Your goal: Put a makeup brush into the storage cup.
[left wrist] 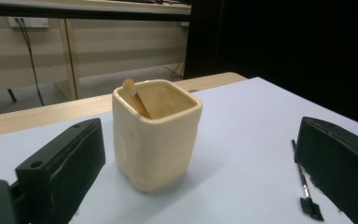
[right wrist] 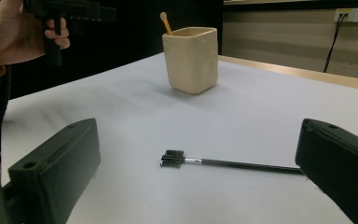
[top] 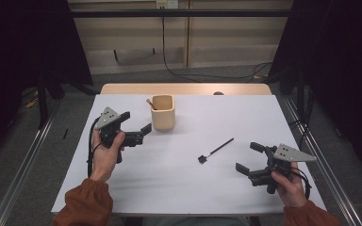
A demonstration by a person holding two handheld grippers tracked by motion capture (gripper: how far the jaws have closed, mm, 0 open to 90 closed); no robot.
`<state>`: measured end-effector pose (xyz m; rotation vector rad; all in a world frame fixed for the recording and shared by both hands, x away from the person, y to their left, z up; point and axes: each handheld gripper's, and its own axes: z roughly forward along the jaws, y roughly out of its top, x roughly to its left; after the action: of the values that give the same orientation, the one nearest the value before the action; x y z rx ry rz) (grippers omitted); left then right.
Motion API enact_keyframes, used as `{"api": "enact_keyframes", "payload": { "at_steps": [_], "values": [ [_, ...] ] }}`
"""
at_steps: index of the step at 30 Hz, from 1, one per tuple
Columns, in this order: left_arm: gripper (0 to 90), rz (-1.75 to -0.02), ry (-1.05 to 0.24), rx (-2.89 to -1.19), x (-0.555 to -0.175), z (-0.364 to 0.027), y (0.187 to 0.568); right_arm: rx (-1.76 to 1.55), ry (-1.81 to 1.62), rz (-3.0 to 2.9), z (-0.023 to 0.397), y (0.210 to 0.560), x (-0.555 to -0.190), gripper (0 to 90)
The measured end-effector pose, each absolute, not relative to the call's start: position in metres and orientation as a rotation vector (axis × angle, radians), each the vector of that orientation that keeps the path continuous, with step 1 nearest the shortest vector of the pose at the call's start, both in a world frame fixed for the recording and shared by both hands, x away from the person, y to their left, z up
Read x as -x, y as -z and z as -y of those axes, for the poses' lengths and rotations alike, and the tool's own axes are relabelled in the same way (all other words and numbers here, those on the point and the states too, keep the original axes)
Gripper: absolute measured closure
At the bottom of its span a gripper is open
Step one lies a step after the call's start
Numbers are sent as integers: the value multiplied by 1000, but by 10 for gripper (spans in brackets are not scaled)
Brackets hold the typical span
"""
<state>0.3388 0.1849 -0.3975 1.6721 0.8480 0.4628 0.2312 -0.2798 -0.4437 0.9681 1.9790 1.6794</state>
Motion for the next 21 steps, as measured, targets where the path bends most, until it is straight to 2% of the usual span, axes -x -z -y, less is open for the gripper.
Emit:
{"api": "enact_keyframes", "payload": {
  "at_steps": [21],
  "values": [
    [14,-867,-454,-1671,-288,-204,422,-984,-1675,-1971,279,444,-233,0]
  ]
}}
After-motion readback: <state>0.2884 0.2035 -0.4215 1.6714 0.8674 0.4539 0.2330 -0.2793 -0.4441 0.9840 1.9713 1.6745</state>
